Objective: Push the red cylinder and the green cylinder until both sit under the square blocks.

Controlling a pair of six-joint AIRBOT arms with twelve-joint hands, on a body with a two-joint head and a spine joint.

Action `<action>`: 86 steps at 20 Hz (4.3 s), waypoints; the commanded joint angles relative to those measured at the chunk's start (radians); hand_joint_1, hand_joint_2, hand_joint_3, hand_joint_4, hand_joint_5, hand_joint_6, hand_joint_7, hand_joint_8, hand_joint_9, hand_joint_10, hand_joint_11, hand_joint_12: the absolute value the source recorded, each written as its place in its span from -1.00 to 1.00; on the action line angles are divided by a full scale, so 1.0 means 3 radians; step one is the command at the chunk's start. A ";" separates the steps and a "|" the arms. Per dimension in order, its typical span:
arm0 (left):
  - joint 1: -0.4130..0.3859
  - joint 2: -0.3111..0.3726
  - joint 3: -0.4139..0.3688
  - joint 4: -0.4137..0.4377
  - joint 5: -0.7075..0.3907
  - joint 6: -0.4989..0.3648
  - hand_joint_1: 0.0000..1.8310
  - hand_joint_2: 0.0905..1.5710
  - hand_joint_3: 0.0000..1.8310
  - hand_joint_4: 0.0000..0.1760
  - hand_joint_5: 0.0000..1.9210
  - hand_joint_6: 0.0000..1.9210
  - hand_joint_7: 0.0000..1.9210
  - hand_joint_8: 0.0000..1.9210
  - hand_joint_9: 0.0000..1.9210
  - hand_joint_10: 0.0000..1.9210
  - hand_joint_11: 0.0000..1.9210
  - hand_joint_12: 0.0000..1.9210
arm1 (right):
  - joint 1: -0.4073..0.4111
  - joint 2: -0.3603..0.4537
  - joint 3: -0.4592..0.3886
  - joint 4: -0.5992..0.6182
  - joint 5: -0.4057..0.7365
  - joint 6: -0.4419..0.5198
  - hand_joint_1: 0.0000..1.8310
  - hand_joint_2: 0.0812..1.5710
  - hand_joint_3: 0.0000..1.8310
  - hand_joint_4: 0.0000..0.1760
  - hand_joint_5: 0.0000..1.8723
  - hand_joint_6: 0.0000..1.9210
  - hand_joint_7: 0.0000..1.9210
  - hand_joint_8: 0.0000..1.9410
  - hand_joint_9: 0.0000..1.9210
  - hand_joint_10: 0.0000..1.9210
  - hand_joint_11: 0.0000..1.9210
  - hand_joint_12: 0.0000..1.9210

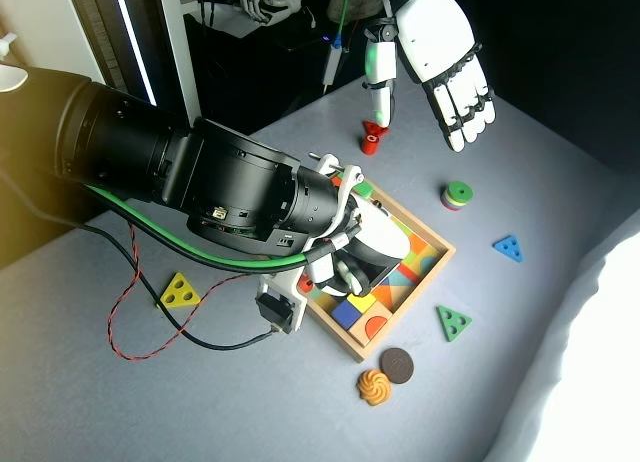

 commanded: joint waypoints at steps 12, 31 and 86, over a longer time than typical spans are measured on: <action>-0.0048 0.0034 -0.0012 0.0283 -0.0029 0.0011 -1.00 0.59 -1.00 -1.00 -0.97 -1.00 -0.97 -0.99 -0.97 -0.99 -0.97 -0.99 | 0.0046 0.0023 0.0009 0.0064 -0.0130 -0.0045 0.94 0.13 -0.27 -1.00 -0.73 -1.00 0.65 1.00 0.83 1.00 0.88 1.00; -0.0048 0.0034 -0.0012 0.0283 -0.0029 0.0011 -1.00 0.59 -1.00 -1.00 -0.97 -0.99 -0.97 -0.99 -0.97 -0.99 -0.97 -0.97 | -0.0085 0.0001 -0.0001 0.0070 -0.0155 -0.0019 0.96 0.07 -0.23 -1.00 -0.74 -1.00 0.67 1.00 0.82 1.00 0.89 1.00; -0.0048 0.0034 -0.0012 0.0281 -0.0027 0.0014 -1.00 0.61 -1.00 -1.00 -0.99 -1.00 -0.99 -1.00 -0.98 -1.00 -0.98 -0.99 | -0.0205 0.0876 -0.0706 0.0041 0.0077 0.0075 0.98 0.05 -0.21 -1.00 -0.68 -0.99 0.64 1.00 0.78 1.00 0.83 1.00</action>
